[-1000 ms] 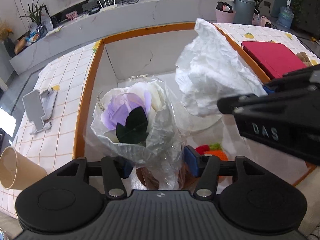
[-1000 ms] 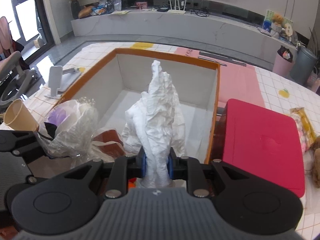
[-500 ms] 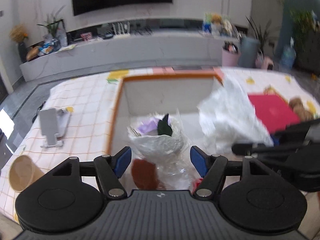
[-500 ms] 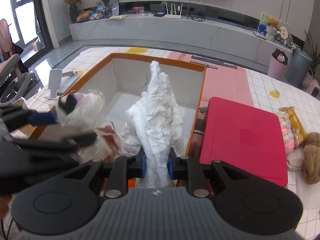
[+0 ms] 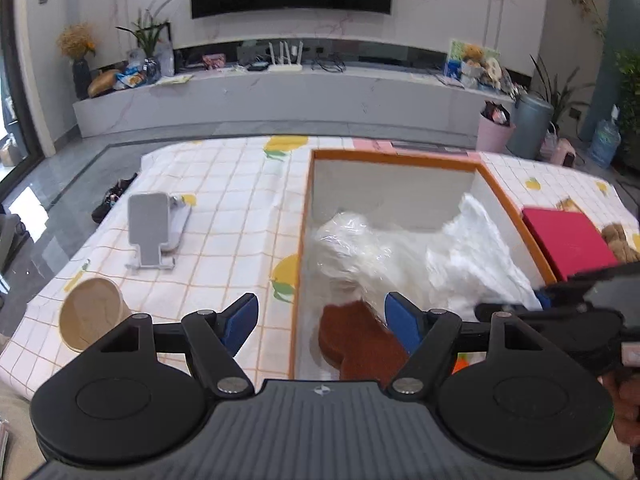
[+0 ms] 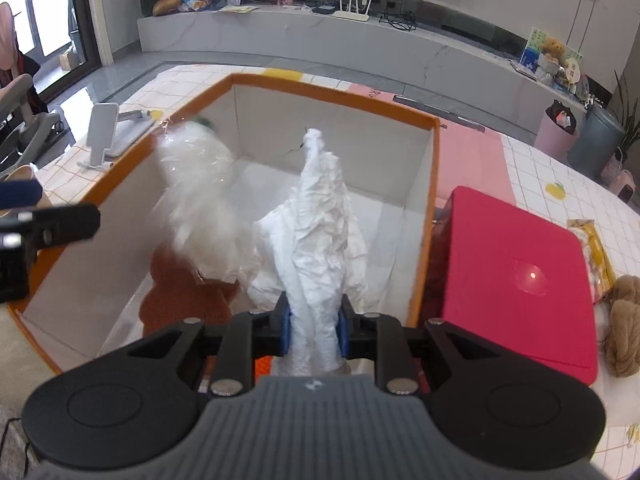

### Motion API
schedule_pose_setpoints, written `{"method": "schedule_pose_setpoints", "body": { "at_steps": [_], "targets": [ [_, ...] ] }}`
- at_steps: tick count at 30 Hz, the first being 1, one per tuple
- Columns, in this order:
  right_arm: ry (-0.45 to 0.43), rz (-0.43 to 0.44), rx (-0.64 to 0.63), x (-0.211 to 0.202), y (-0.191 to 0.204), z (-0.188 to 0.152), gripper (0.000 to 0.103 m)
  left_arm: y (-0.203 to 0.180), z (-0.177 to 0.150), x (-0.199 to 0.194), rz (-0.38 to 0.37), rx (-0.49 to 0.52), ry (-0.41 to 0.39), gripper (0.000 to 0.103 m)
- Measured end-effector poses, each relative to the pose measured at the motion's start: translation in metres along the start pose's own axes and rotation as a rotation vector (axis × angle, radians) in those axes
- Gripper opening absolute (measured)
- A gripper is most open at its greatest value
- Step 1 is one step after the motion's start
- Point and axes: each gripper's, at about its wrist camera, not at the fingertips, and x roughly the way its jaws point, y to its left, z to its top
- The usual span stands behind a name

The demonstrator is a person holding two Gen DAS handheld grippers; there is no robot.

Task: Organize soft objects
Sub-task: 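Open the left tool to drop the bouquet into the box while the right tool lowers the tissue, then open the right tool to release the tissue into the box and withdraw both tools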

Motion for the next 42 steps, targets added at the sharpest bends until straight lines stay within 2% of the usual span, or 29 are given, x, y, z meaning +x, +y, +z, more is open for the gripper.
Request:
{"method": "schedule_pose_setpoints", "body": {
  "at_steps": [8,14,16,18,20,21,22,24,25,28,34,39,42],
  "targets": [
    [0.028,-0.073,-0.085,0.010,0.014,0.001,0.021,-0.006,-0.006,0.013,0.029,0.021,0.053,0.085],
    [0.044,-0.172,-0.258,0.020,0.037,-0.004,0.025,0.000,-0.006,0.009,0.034,-0.004,0.049,0.085],
    [0.054,-0.149,-0.262,0.021,0.039,-0.005,0.024,0.000,-0.006,0.008,0.035,-0.010,0.048,0.085],
    [0.087,-0.098,-0.205,0.024,0.035,-0.004,0.025,0.001,-0.005,0.009,0.039,-0.015,0.051,0.085],
    [0.089,-0.089,-0.182,0.025,0.034,-0.002,0.027,0.000,-0.005,0.010,0.040,-0.016,0.055,0.085],
    [0.071,-0.088,-0.184,0.022,0.034,-0.002,0.029,0.000,-0.006,0.010,0.041,-0.014,0.056,0.085],
    [0.054,-0.085,-0.194,0.019,0.034,-0.002,0.038,-0.001,-0.006,0.010,0.042,-0.013,0.056,0.085],
    [0.039,-0.101,-0.213,0.013,0.041,-0.002,0.055,-0.002,-0.006,0.010,0.046,-0.009,0.057,0.085],
    [0.028,-0.116,-0.213,0.011,0.042,-0.002,0.068,-0.002,-0.006,0.011,0.049,-0.006,0.059,0.085],
    [0.021,-0.110,-0.225,0.005,0.044,-0.001,0.071,-0.002,-0.006,0.012,0.050,-0.006,0.065,0.085],
    [-0.016,-0.084,-0.223,-0.008,0.046,0.001,0.087,-0.001,-0.006,0.010,0.050,-0.015,0.054,0.085],
    [-0.049,-0.065,-0.227,-0.022,0.046,0.001,0.095,-0.005,-0.005,0.007,0.053,-0.003,0.034,0.085],
    [-0.077,-0.031,-0.209,-0.030,0.043,0.000,0.100,-0.006,-0.002,0.002,0.067,-0.038,0.006,0.085]
  ]
}}
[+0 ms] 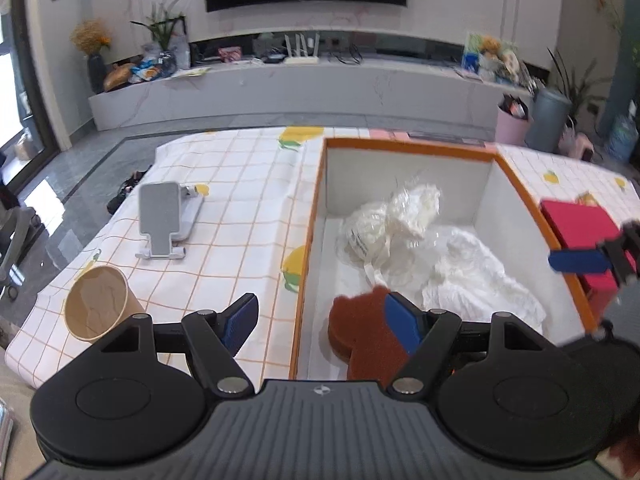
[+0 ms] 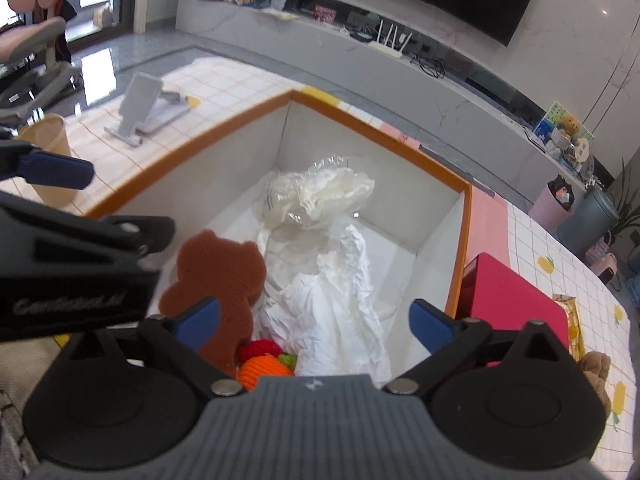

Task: Organize soft objects
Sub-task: 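Open the right tool to release the tissue into the box and withdraw both tools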

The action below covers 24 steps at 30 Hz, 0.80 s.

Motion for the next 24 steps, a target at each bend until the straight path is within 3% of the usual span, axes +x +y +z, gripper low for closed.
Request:
{"method": "schedule_pose_setpoints", "body": {
  "at_steps": [10,15,24],
  "targets": [
    [-0.063,-0.015,0.068,-0.042,-0.025,-0.009,0.100,-0.023,0.005,-0.034,0.021,0.055,-0.102,0.085],
    [-0.087,-0.041,0.115,-0.069,-0.048,-0.022,0.100,-0.038,0.006,-0.044,-0.003,0.052,-0.112,0.085],
    [-0.094,-0.138,0.215,-0.104,-0.096,-0.065,0.100,-0.101,-0.002,-0.056,-0.072,0.099,-0.119,0.085]
  ]
}}
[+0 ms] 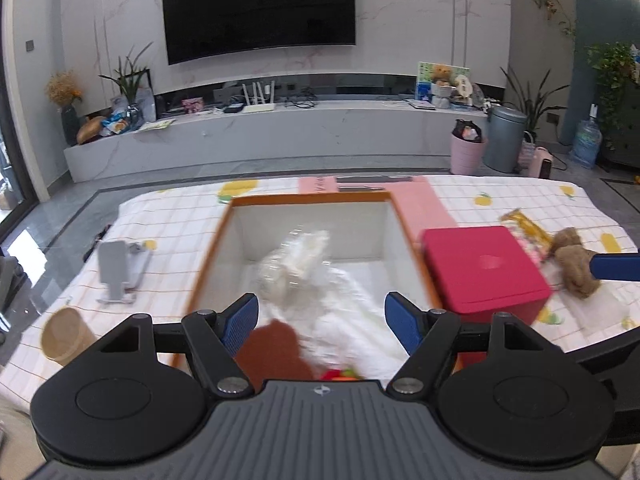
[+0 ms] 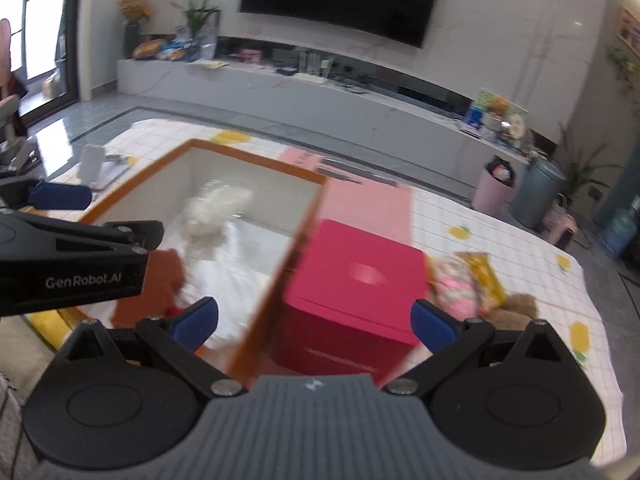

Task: Organize soft objects
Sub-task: 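Open the right tool to release the tissue into the box and withdraw both tools, then move the right tool to the white cloth and grasp it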

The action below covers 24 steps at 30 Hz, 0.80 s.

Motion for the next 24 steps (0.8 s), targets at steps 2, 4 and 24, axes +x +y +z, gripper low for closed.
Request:
{"method": "schedule_pose_setpoints", "body": {
  "at_steps": [2,4,24],
  "targets": [
    [-0.003,-0.017,0.027,-0.006,-0.016,-0.007,0.100,-0.012,-0.002,0.000,-0.009,0.008,0.003,0.085],
    [0.001,-0.039,0.037,-0.008,-0.032,-0.013,0.100,-0.024,-0.005,0.002,-0.012,0.012,0.005,0.085],
    [0.108,-0.143,0.374,0.038,-0.192,-0.087,0.100,-0.152,-0.022,0.035,-0.155,0.143,0.066,0.085]
  ]
}}
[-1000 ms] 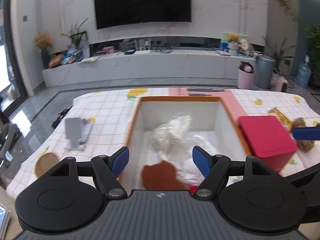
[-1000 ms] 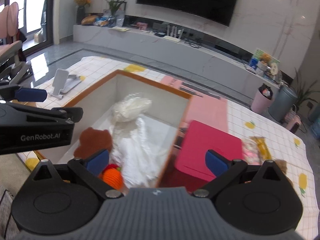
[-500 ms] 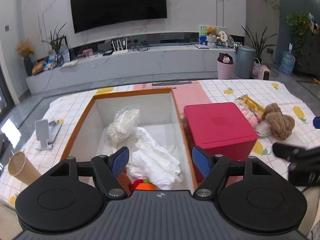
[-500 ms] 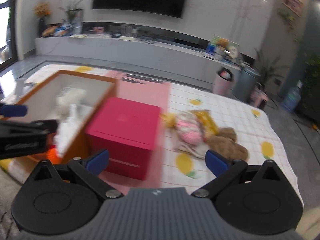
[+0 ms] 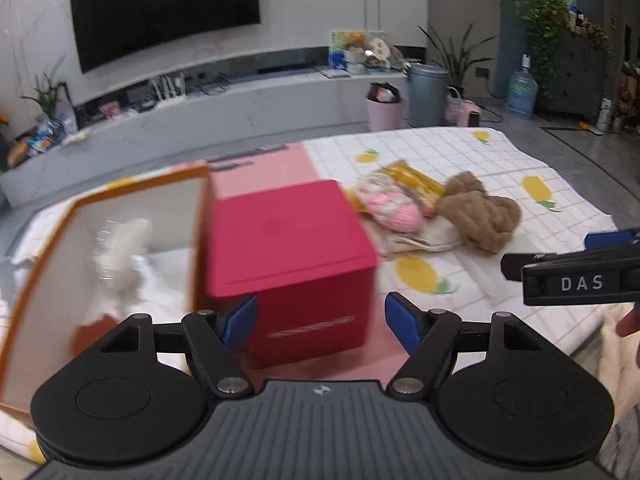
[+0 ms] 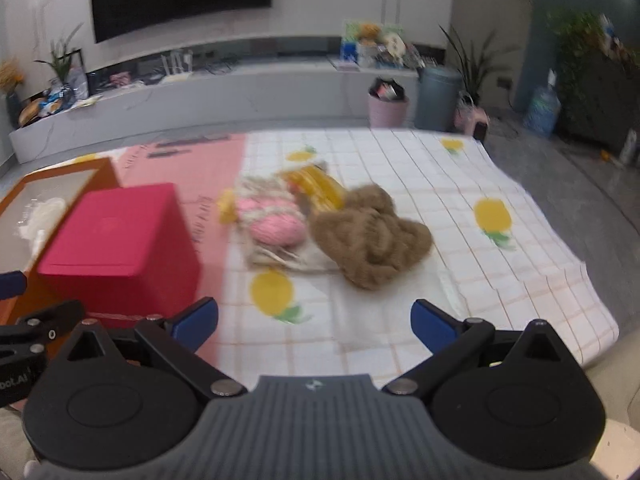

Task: Organize soft objects
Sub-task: 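Move the right tool to the white cloth and grasp it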

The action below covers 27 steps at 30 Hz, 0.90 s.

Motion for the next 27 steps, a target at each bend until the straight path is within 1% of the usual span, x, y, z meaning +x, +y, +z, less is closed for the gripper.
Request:
{"method": "schedule_pose_setpoints", "body": {
  "at_steps": [2,4,6,9,10,12,13,15,18,20,21,22,25,27],
  "targets": [
    [0.067,0.020,0.014,0.021,-0.019,0.000,0.100,-0.014,0.000,0.010,-0.005,0.013,0.014,0.085],
    [0.122,0.016,0.055,0.042,-0.035,-0.001,0.100,-0.028,-0.001,0.020,0.002,0.053,0.038,0.085],
    [0.128,0.004,0.098,0.054,-0.046,0.002,0.100,-0.040,-0.004,0.026,0.002,0.088,0.048,0.085],
    [0.117,0.033,0.139,0.068,-0.054,0.014,0.100,-0.056,-0.005,0.035,-0.011,0.128,0.071,0.085],
    [0.122,0.041,0.130,0.073,-0.053,0.018,0.100,-0.061,-0.005,0.037,-0.015,0.136,0.075,0.085],
    [0.139,0.035,0.066,0.087,-0.048,0.022,0.100,-0.070,-0.005,0.042,-0.020,0.151,0.079,0.085],
    [0.151,0.023,0.032,0.094,-0.046,0.022,0.100,-0.073,-0.005,0.045,-0.018,0.158,0.083,0.085],
    [0.174,-0.012,0.002,0.110,-0.046,0.018,0.100,-0.081,-0.004,0.053,-0.015,0.169,0.090,0.085],
    [0.202,-0.024,-0.003,0.132,-0.050,0.009,0.100,-0.087,-0.003,0.065,-0.002,0.177,0.114,0.085],
    [0.236,-0.044,0.004,0.144,-0.053,0.003,0.100,-0.084,-0.009,0.067,0.011,0.163,0.114,0.085],
    [0.239,-0.031,0.013,0.147,-0.055,0.001,0.100,-0.083,-0.012,0.069,0.018,0.154,0.121,0.085],
    [0.237,-0.015,0.024,0.149,-0.057,0.000,0.100,-0.084,-0.014,0.070,0.015,0.148,0.130,0.085],
    [0.231,-0.019,0.021,0.154,-0.060,0.003,0.101,-0.089,-0.017,0.074,-0.021,0.156,0.150,0.085],
    [0.219,-0.031,0.001,0.159,-0.062,0.006,0.101,-0.095,-0.017,0.075,-0.031,0.171,0.155,0.085]
  ]
}}
